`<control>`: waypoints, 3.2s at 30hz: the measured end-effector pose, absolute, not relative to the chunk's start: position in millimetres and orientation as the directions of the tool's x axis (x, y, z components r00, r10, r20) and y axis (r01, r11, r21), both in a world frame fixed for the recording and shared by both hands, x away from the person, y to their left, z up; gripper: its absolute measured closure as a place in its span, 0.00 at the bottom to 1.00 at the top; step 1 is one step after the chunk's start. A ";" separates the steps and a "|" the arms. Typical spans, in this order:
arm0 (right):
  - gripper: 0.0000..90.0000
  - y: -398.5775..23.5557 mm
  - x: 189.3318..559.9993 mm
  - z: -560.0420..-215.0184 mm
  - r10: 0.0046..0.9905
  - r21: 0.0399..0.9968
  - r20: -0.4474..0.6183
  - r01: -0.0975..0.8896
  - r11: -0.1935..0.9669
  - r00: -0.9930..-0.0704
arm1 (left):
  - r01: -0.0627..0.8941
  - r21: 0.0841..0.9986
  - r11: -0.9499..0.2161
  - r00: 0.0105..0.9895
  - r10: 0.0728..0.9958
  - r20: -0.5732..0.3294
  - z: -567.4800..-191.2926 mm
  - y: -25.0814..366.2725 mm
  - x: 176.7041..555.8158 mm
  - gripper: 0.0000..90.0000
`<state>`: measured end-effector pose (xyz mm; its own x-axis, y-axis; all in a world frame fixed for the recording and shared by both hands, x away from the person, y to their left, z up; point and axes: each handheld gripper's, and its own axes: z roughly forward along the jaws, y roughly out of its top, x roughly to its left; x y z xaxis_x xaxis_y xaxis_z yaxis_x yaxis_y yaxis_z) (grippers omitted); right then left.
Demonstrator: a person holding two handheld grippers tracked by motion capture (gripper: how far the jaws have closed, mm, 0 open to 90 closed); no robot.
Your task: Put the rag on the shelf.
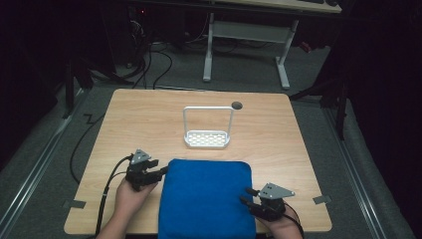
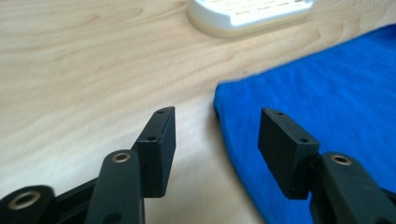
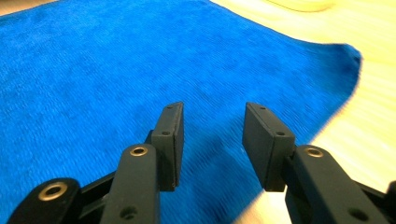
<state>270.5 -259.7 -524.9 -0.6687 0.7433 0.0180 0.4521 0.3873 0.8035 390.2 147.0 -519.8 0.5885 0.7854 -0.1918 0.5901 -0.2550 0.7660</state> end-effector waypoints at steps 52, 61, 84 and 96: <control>0.98 -254.5 366.2 -525.8 0.896 0.748 0.050 0.611 0.259 -0.441 | 0.580 0.759 -0.295 0.647 0.733 -0.210 -530.7 133.2 398.3 0.96; 0.98 -256.9 352.3 -510.2 0.887 0.806 0.053 0.544 0.233 -0.459 | 0.530 0.814 -0.238 0.651 0.730 -0.210 -512.8 138.4 388.3 0.97; 0.98 -256.1 318.5 -447.7 0.865 0.951 0.006 0.271 0.150 -0.502 | 0.359 0.926 -0.119 0.678 0.715 -0.171 -451.7 145.4 353.3 0.97; 0.98 -246.7 306.6 -403.6 0.854 0.984 -0.044 0.128 0.128 -0.519 | 0.274 0.960 -0.057 0.664 0.733 -0.146 -409.8 156.9 346.8 0.98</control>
<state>306.6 -246.7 -403.6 -0.5185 0.8539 -0.0437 0.1277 0.1279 0.9835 346.8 156.9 -409.8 0.6642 0.7333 -0.1455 0.2738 -0.0574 0.9601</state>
